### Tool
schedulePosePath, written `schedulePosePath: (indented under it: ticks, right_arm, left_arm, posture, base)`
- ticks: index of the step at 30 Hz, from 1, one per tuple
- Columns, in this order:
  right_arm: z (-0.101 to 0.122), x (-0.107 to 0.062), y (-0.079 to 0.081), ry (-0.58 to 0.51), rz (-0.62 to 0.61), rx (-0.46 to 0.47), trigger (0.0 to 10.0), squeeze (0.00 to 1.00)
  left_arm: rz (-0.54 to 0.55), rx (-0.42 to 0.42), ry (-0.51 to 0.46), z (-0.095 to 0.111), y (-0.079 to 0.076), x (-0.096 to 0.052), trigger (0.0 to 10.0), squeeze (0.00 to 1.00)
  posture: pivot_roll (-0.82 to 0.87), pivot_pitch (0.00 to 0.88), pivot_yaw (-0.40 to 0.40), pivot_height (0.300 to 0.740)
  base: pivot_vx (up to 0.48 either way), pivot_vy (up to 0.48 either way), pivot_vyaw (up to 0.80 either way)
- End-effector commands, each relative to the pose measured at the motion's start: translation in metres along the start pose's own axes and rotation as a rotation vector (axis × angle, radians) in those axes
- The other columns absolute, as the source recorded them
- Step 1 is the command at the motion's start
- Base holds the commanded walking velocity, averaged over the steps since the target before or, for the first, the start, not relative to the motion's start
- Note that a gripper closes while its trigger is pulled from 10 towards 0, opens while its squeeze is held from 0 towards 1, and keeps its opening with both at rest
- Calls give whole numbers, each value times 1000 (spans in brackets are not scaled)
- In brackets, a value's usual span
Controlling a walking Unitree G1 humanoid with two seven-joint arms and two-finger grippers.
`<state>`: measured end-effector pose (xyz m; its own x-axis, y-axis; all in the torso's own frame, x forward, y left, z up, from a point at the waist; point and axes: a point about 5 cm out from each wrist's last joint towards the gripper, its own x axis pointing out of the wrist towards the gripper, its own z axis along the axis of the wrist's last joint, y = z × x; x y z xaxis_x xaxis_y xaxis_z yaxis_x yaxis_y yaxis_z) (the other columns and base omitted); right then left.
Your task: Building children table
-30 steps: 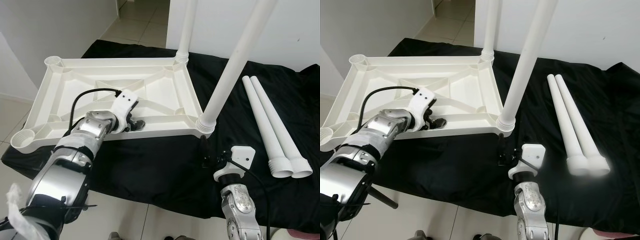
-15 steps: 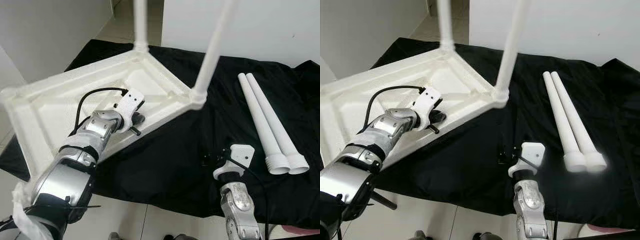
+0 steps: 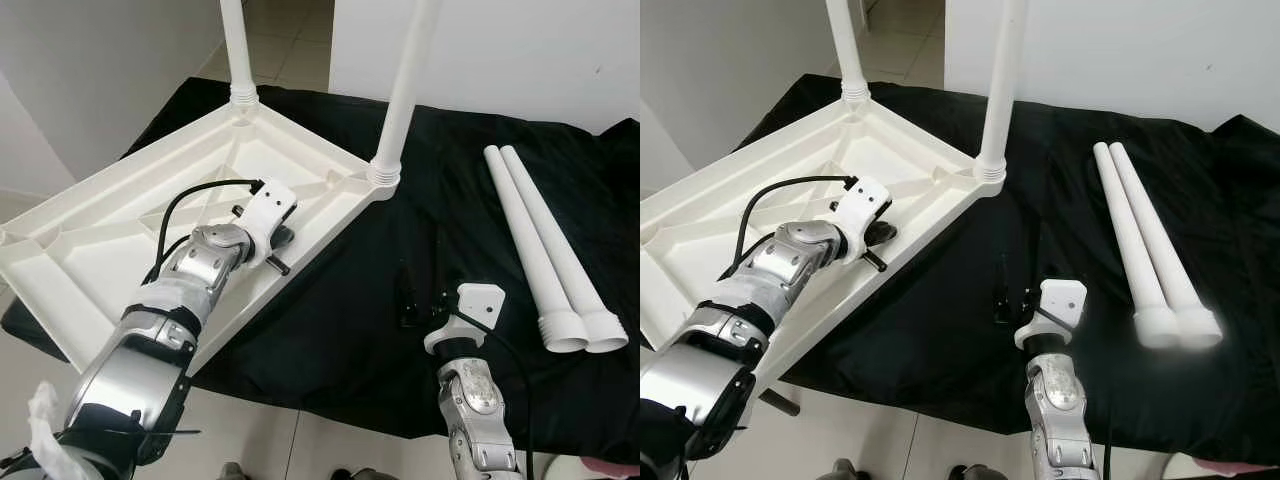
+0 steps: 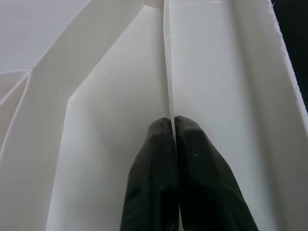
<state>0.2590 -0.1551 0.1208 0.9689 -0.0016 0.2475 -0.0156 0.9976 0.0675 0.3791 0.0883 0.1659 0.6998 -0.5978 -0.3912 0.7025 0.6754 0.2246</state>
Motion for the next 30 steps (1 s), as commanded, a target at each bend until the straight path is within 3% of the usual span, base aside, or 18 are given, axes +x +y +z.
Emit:
schedulePosePath:
  ticks: [1,3,4,5,9,10,11,15,23,25,27,30]
  right_arm:
    - [-3,-1,1,5,-5,4,10000,0]
    - [-3,-1,2,6,-5,4,10000,0]
    - [-3,-1,2,5,-6,4,10000,0]
    - [-4,-1,2,5,-9,5,10000,0]
    - [-4,-2,2,4,-16,6,10000,0]
    - [-4,-1,2,3,-17,7,10000,0]
    - [-4,-1,2,2,-19,7,10000,0]
    - [-5,-1,3,1,-20,9,10000,0]
    - [-5,2,5,-3,-19,11,10000,0]
    - [-5,3,5,-5,-18,11,10000,0]
    - [-4,7,5,-11,-19,10,10000,0]
    - [-3,9,4,-16,-18,9,10000,0]
  left_arm:
    - [-57,4,-69,6,-10,2,10000,0]
    - [-69,-11,-76,7,-11,2,10000,0]
    - [-79,-32,-87,7,-12,1,10000,624]
    - [-96,-49,-99,9,-12,0,10000,1000]
    - [-117,-31,-125,12,-13,-3,10000,1000]
    - [-133,-16,-142,14,-14,-6,10000,686]
    - [-147,-5,-157,16,-15,-8,10000,0]
    - [-165,1,-178,19,-14,-13,10000,0]
    - [-241,10,-196,16,-1,-35,10000,0]
    - [-232,29,-193,14,3,-42,10000,0]
    - [-163,41,-171,8,20,-53,10000,0]
    - [-101,50,-161,5,33,-62,10000,0]
  posture:
    - [-15,101,6,740]
    - [-15,101,6,740]
    - [-15,100,8,740]
    - [-16,100,11,740]
    - [-16,100,15,740]
    - [-16,100,18,740]
    - [-15,99,19,740]
    - [-12,99,21,740]
    - [-8,99,22,740]
    - [-2,102,19,740]
    - [1,104,17,740]
    - [4,108,15,740]
  base:
    - [0,0,0]
    - [0,0,0]
    - [0,0,0]
    - [0,0,0]
    - [0,0,0]
    - [0,0,0]
    - [0,0,0]
    - [0,0,0]
    - [0,0,0]
    - [0,0,0]
    - [0,0,0]
    - [0,0,0]
